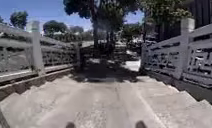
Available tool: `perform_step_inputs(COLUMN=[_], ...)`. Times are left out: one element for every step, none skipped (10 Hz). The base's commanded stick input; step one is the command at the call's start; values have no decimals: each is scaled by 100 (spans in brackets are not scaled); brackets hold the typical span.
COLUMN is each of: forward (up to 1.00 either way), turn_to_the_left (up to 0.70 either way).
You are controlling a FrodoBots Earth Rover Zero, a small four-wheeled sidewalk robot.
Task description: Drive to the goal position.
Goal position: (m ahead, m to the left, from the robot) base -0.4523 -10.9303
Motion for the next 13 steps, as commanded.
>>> perform_step_inputs(forward=[70, 70, 70, 70, 70, 70, 70, 70, 70, 70, 70, 70, 70], turn_to_the_left=[0, 0, 0, 0, 0, 0, 0, 0, 0, 0, 0, 0, 0])
